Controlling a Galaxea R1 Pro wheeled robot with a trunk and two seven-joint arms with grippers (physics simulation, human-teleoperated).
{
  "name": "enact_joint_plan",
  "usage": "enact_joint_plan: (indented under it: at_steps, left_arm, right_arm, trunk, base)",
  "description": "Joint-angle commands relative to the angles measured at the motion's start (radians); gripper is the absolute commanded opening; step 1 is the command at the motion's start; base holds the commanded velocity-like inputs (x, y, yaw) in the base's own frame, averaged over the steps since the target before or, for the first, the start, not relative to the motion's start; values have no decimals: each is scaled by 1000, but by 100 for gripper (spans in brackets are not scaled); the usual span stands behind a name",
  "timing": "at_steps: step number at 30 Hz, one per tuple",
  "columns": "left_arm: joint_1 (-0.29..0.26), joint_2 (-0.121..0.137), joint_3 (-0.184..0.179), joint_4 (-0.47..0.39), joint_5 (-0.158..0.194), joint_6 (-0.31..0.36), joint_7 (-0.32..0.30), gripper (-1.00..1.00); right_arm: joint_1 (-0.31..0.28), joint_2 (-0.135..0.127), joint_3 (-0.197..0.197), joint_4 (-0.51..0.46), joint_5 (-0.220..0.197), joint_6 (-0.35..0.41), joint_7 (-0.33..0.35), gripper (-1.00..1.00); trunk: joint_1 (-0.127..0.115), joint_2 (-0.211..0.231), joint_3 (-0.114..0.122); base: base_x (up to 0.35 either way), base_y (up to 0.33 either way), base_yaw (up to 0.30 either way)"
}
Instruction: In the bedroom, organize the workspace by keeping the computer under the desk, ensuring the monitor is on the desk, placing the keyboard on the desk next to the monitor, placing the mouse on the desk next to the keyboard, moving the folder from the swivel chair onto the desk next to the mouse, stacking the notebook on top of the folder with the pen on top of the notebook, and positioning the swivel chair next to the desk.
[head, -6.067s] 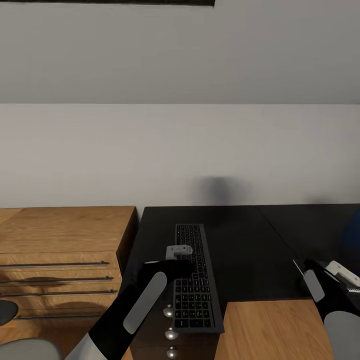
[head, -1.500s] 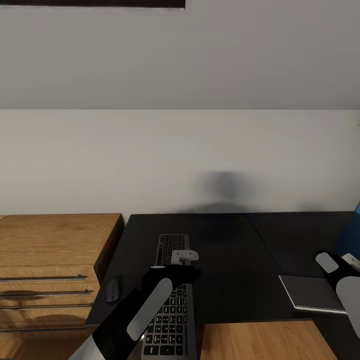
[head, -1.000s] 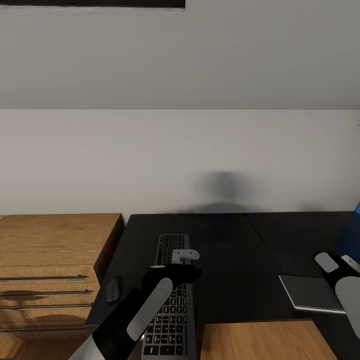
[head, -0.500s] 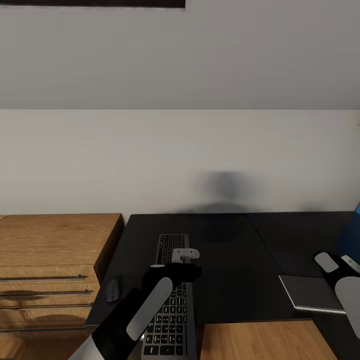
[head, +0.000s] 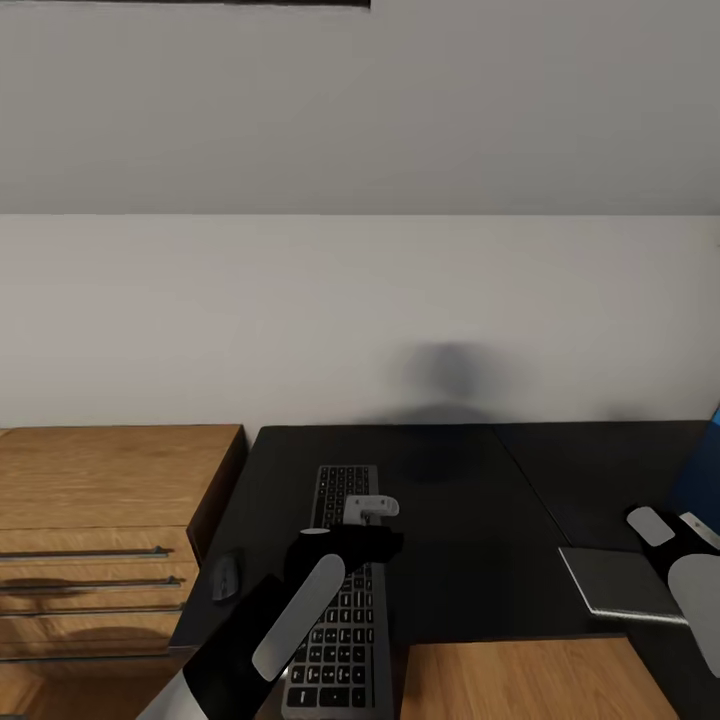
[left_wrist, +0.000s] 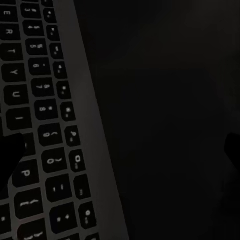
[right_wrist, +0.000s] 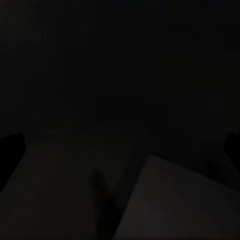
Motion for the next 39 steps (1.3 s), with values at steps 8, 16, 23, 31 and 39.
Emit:
enact_joint_plan:
  at_steps: [8, 16, 23, 31, 39]
  left_arm:
    - [-1, 0, -1, -1, 10, 2, 9, 100]
    - [-1, 0, -1, -1, 10, 2, 10, 100]
    - [-1, 0, -1, -1, 10, 2, 10, 100]
    - [-1, 0, 0, -1, 10, 2, 10, 100]
    - [-1, 0, 0, -1, 10, 2, 9, 100]
  right_arm:
    - [0, 0, 3, -1, -4, 5, -5, 100]
    - [0, 1, 3, -2, -4, 4, -5, 100]
    - [0, 0, 3, -2, -4, 4, -5, 100]
    - [0, 1, 3, -2, -4, 3, -5, 100]
    - [0, 1, 3, -2, -2, 1, -4, 100]
  trunk:
    - [4, -8, -4]
    - [15, -29, -14]
    - [23, -43, -20]
    - [23, -43, -20]
    - [23, -43, -20]
  base:
    - [0, 0, 0]
    - [0, 0, 0]
    - [0, 0, 0]
    - [0, 0, 0]
    - [0, 0, 0]
